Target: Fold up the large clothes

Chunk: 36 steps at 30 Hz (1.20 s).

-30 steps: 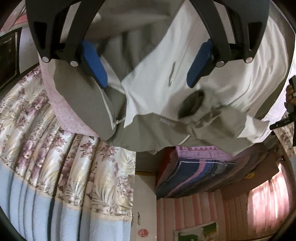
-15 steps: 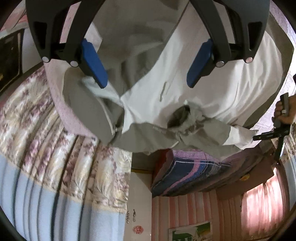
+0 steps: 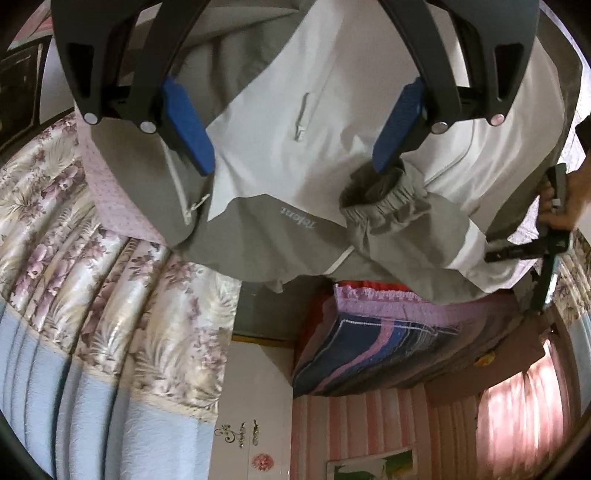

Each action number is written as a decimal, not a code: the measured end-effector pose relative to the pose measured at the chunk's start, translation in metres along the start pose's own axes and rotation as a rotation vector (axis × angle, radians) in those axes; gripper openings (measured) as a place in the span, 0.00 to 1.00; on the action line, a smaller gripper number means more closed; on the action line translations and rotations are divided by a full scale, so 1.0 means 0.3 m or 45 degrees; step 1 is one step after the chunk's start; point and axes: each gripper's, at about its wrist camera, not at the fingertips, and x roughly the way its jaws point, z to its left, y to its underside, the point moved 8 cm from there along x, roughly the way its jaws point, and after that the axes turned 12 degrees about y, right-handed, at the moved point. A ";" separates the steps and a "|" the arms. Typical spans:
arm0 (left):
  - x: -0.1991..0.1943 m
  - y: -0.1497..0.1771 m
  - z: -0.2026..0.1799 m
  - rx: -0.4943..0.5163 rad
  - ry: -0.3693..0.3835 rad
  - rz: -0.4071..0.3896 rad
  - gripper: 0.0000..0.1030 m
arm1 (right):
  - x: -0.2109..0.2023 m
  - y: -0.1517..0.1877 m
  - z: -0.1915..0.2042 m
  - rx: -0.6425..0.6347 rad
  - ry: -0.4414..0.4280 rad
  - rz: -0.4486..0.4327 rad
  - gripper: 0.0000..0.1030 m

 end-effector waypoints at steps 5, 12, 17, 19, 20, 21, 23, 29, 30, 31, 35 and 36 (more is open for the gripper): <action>-0.154 -0.033 0.067 0.008 -0.154 -0.106 0.05 | 0.021 0.003 0.042 0.014 -0.016 0.018 0.85; -0.250 0.013 0.146 0.021 -0.160 -0.106 0.18 | -0.002 -0.009 0.114 -0.007 -0.059 0.000 0.85; -0.313 0.025 0.131 -0.021 -0.148 -0.231 0.83 | 0.015 -0.051 0.246 0.017 -0.183 0.024 0.85; -0.307 0.026 0.118 0.006 -0.154 -0.210 0.84 | 0.037 -0.058 0.305 0.001 -0.203 0.044 0.85; -0.299 0.025 0.111 0.018 -0.162 -0.192 0.84 | 0.056 -0.057 0.334 0.001 -0.210 0.064 0.85; -0.293 0.022 0.105 0.028 -0.171 -0.185 0.87 | 0.068 -0.056 0.352 0.008 -0.219 0.081 0.85; -0.287 0.012 0.104 0.041 -0.183 -0.186 0.90 | 0.108 -0.051 0.393 0.050 -0.261 0.131 0.85; -0.276 0.014 0.121 0.020 -0.185 -0.203 0.97 | 0.204 -0.022 0.489 0.103 -0.336 0.233 0.42; -0.274 0.016 0.131 0.020 -0.195 -0.198 0.97 | 0.213 -0.019 0.506 0.104 -0.361 0.244 0.36; -0.270 0.012 0.141 0.016 -0.205 -0.194 0.97 | 0.219 -0.022 0.514 0.095 -0.344 0.232 0.17; -0.273 -0.017 0.174 -0.022 -0.197 -0.202 0.97 | 0.196 -0.090 0.443 0.053 -0.209 0.110 0.11; -0.274 -0.027 0.176 -0.034 -0.186 -0.210 0.97 | 0.190 -0.111 0.400 0.046 -0.151 0.073 0.11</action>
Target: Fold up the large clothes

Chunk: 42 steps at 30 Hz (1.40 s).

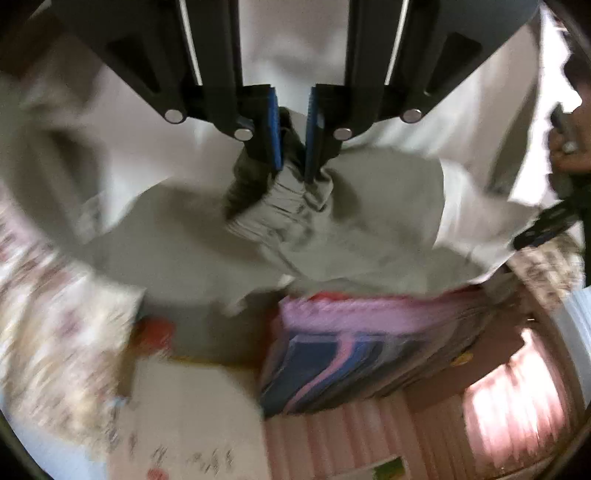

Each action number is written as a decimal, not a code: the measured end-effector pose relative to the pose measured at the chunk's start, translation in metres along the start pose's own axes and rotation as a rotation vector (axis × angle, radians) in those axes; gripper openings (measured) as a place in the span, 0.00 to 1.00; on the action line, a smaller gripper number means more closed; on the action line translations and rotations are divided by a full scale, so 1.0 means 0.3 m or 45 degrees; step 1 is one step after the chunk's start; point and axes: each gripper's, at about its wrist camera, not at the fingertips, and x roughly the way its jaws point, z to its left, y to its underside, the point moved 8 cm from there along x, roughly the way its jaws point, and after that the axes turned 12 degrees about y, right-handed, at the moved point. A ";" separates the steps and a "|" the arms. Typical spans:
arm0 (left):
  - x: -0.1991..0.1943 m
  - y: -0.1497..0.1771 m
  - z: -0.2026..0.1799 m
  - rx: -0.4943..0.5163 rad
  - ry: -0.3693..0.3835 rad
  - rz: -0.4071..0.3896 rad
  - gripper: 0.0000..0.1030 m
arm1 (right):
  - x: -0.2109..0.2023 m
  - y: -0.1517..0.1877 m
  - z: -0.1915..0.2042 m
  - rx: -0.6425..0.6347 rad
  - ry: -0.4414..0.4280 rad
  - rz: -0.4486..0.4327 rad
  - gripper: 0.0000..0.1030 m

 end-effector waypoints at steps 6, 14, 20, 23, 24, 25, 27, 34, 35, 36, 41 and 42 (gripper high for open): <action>0.080 -0.005 -0.061 -0.019 0.061 0.058 0.97 | 0.046 -0.037 -0.279 0.006 0.289 0.020 0.11; 0.300 0.161 -0.072 0.040 -0.072 0.325 0.97 | 0.132 0.074 -0.344 0.029 0.217 0.102 0.20; 0.277 0.167 -0.053 0.005 -0.040 0.251 0.97 | 0.107 0.093 -0.389 0.065 0.215 0.082 0.46; 0.205 0.158 -0.060 -0.028 -0.002 0.233 0.97 | 0.085 0.093 -0.391 0.065 0.189 0.078 0.67; 0.174 0.152 -0.075 -0.019 0.012 0.212 0.97 | 0.072 0.097 -0.384 0.050 0.191 0.078 0.68; 0.127 0.146 -0.093 0.007 0.026 0.176 0.97 | 0.047 0.101 -0.375 0.031 0.201 0.065 0.68; 0.058 0.140 -0.123 0.057 0.028 0.137 0.97 | -0.016 0.113 -0.360 0.018 0.182 0.033 0.70; -0.262 0.297 -0.217 0.174 0.080 0.034 0.97 | -0.360 0.261 -0.342 0.024 0.084 -0.104 0.82; -0.324 0.349 -0.217 0.178 0.085 0.026 0.97 | -0.409 0.301 -0.344 0.021 0.076 -0.114 0.82; -0.375 0.399 -0.219 0.172 0.101 0.037 0.97 | -0.445 0.335 -0.350 0.017 0.070 -0.121 0.82; -0.615 0.665 -0.203 0.216 0.119 0.078 0.97 | -0.652 0.581 -0.404 0.012 0.077 -0.152 0.82; -0.645 0.707 -0.198 0.209 0.126 0.086 0.97 | -0.686 0.636 -0.418 0.020 0.088 -0.156 0.82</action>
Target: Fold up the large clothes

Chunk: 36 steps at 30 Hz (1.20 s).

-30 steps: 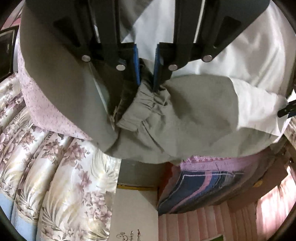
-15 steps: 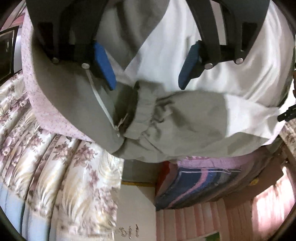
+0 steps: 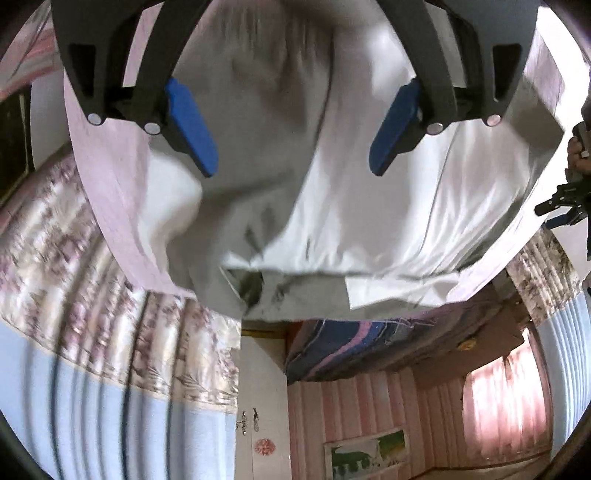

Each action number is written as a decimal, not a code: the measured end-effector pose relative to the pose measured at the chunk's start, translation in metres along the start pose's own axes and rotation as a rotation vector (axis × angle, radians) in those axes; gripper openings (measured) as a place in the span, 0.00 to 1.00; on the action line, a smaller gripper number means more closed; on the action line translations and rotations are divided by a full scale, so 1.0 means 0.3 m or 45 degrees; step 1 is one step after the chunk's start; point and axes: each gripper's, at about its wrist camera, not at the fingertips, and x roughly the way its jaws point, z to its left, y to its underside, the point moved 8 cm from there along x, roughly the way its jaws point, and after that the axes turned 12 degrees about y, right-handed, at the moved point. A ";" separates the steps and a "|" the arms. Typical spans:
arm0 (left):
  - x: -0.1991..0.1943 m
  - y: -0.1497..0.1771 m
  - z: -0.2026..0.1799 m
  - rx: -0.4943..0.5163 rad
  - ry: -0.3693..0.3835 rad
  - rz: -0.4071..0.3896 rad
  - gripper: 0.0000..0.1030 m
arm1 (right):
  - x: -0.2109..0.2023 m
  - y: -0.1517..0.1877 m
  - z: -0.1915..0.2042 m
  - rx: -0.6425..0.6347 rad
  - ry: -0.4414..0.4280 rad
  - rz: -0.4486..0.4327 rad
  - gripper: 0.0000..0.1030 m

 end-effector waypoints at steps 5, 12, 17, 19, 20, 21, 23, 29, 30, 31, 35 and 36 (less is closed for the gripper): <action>-0.084 0.226 -0.062 -0.049 0.034 0.074 0.97 | -0.113 0.159 -0.045 0.055 0.065 -0.025 0.82; -0.063 0.381 -0.119 -0.079 0.064 0.130 0.97 | -0.196 0.350 -0.043 0.122 0.082 -0.012 0.82; -0.004 0.394 -0.121 -0.123 0.094 0.125 0.58 | -0.157 0.433 -0.069 0.163 0.103 0.043 0.83; -0.001 0.385 -0.127 -0.090 0.081 0.110 0.24 | -0.151 0.445 -0.046 0.156 0.070 0.035 0.83; -0.006 0.380 -0.123 -0.094 0.087 0.098 0.20 | -0.146 0.450 -0.037 0.153 0.068 0.037 0.83; -0.015 0.373 -0.114 -0.101 0.092 0.083 0.10 | -0.144 0.454 -0.031 0.152 0.069 0.039 0.82; -0.037 0.354 -0.097 -0.103 0.090 0.058 0.04 | -0.143 0.459 -0.017 0.156 0.051 0.022 0.40; -0.203 0.274 -0.053 -0.089 0.073 -0.055 0.02 | -0.175 0.474 0.096 0.084 -0.089 0.059 0.12; -0.223 0.265 -0.050 -0.088 0.074 -0.066 0.02 | -0.187 0.481 0.125 0.049 -0.103 0.066 0.12; -0.241 0.261 -0.047 -0.082 0.071 -0.071 0.02 | -0.194 0.492 0.143 0.022 -0.100 0.073 0.12; -0.216 0.327 -0.030 -0.093 0.044 -0.016 0.02 | -0.164 0.578 0.158 -0.029 -0.084 0.175 0.12; -0.203 0.345 -0.024 -0.107 0.047 0.000 0.02 | -0.159 0.592 0.154 -0.021 -0.095 0.188 0.12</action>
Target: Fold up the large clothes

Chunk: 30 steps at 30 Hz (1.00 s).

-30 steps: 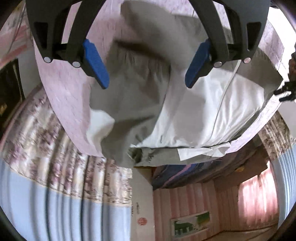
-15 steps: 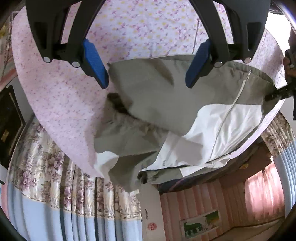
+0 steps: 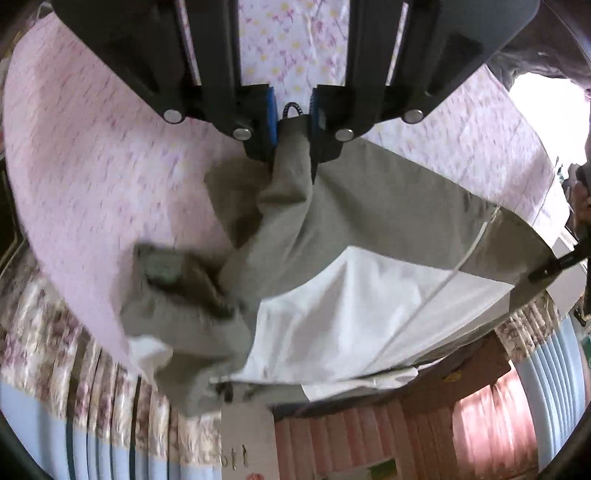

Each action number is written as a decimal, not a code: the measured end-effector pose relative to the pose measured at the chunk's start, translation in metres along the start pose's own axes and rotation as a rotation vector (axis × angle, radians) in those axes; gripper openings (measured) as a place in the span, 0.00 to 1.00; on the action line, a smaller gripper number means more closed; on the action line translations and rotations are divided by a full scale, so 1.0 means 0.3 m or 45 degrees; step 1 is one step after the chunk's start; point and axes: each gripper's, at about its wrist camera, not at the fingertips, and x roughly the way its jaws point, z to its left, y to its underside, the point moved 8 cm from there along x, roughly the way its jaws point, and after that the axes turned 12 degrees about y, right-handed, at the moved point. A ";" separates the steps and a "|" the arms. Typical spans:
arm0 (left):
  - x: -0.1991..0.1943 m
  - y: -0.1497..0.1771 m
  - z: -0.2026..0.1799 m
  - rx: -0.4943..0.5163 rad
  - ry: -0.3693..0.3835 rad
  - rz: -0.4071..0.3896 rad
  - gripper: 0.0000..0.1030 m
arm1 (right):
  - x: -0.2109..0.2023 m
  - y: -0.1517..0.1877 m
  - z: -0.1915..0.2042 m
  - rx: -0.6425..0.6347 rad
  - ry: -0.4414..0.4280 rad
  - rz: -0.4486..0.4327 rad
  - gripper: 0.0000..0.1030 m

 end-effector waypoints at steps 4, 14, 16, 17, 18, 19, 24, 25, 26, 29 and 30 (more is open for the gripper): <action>0.047 0.047 0.030 -0.044 0.011 0.030 0.08 | -0.021 0.020 -0.021 0.022 -0.033 0.001 0.51; -0.071 -0.037 0.087 -0.046 -0.084 -0.110 0.94 | -0.158 -0.156 -0.229 0.108 0.088 -0.204 0.84; -0.074 -0.065 0.085 -0.064 -0.060 -0.131 0.95 | -0.123 -0.189 -0.282 0.153 0.157 -0.209 0.84; -0.072 -0.084 0.081 -0.074 -0.050 -0.143 0.95 | -0.099 -0.203 -0.308 0.181 0.176 -0.210 0.84; -0.069 -0.097 0.075 -0.081 -0.043 -0.152 0.96 | -0.063 -0.215 -0.336 0.209 0.189 -0.200 0.84; -0.060 -0.113 0.073 -0.088 -0.033 -0.158 0.96 | -0.032 -0.218 -0.349 0.225 0.200 -0.181 0.84; 0.004 -0.194 0.013 -0.044 0.002 -0.153 0.97 | 0.144 -0.236 -0.362 0.201 0.249 -0.059 0.77; 0.015 -0.210 -0.002 -0.031 0.014 -0.153 0.97 | 0.172 -0.239 -0.357 0.191 0.244 -0.041 0.69; 0.025 -0.226 -0.017 -0.017 0.021 -0.154 0.97 | 0.190 -0.245 -0.358 0.189 0.243 -0.035 0.58; 0.053 -0.267 -0.053 0.018 0.036 -0.155 0.97 | 0.238 -0.276 -0.387 0.213 0.258 -0.012 0.18; 0.061 -0.281 -0.066 0.027 0.042 -0.155 0.97 | 0.237 -0.298 -0.397 0.224 0.253 -0.021 0.16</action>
